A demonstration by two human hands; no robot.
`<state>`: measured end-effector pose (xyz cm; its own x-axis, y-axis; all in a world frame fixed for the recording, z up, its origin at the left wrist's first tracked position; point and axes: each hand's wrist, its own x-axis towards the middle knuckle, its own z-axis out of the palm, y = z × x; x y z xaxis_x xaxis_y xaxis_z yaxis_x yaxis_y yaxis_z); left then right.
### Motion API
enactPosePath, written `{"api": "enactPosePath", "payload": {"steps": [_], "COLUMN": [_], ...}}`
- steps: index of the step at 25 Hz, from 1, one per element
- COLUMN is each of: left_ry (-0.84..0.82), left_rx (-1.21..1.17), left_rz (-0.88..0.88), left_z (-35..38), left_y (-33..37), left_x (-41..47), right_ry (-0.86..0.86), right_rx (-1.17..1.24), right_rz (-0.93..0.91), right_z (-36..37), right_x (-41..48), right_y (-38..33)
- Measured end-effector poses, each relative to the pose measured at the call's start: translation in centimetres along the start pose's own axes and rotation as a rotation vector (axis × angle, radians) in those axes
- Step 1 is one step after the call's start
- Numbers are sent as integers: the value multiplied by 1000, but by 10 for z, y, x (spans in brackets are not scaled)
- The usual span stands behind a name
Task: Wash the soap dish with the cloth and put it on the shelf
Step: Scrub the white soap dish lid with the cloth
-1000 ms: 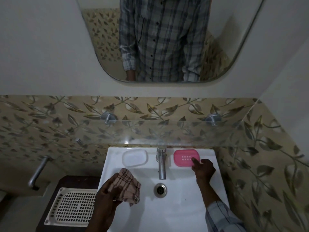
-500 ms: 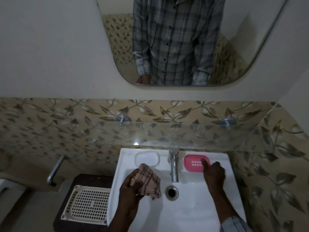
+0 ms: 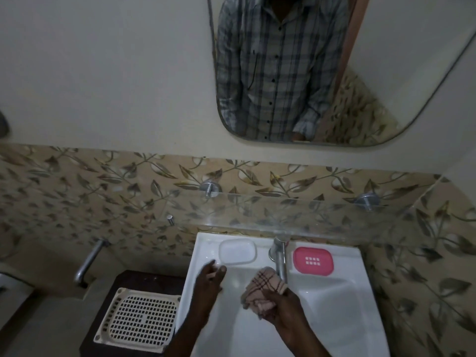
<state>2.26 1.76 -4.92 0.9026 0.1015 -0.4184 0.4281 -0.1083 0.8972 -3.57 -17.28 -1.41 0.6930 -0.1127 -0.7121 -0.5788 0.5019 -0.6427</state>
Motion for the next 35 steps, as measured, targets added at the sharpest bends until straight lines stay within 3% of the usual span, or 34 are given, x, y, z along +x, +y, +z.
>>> {"api": "enactPosePath", "payload": {"steps": [1,3,6,8,11,16,20,24,26,30,35], "left_ry": [53,-6,-213,-255,-240,-304,-518,-535,-486,-484,-572], "left_rx": [193,481,684,834,849,842,1051,1462,1324,805,114], "left_rz": [95,233,329,357,427,714,753,849,764,564,152], "left_z": [-7,-8,4,11,12,-3,9,19,19,9,-4], "left_y": [4,18,24,20,18,6,-28,-49,-35,12,41], "left_x": [17,45,74,84,78,40,4,-4,-2,5,-1], "right_ry": [40,67,-17,-71,-51,-1,-2,15,15,52,115], "right_rx": [-5,18,57,69,50,80,102,92,95,49,-302], "right_rz": [-27,-57,-108,-153,-203,-242,-249,-225,-202,-233,-407], "right_z": [-3,-10,-17,-21,-35,-51,-52,-49,-48,-41,-16], "right_x": [0,-3,-12,-22,-30,-31,-25,-18,-15,-15,-16], "right_y": [-2,-9,-16,-16,-15,-18,-22,-22,-19,-18,-33]}}
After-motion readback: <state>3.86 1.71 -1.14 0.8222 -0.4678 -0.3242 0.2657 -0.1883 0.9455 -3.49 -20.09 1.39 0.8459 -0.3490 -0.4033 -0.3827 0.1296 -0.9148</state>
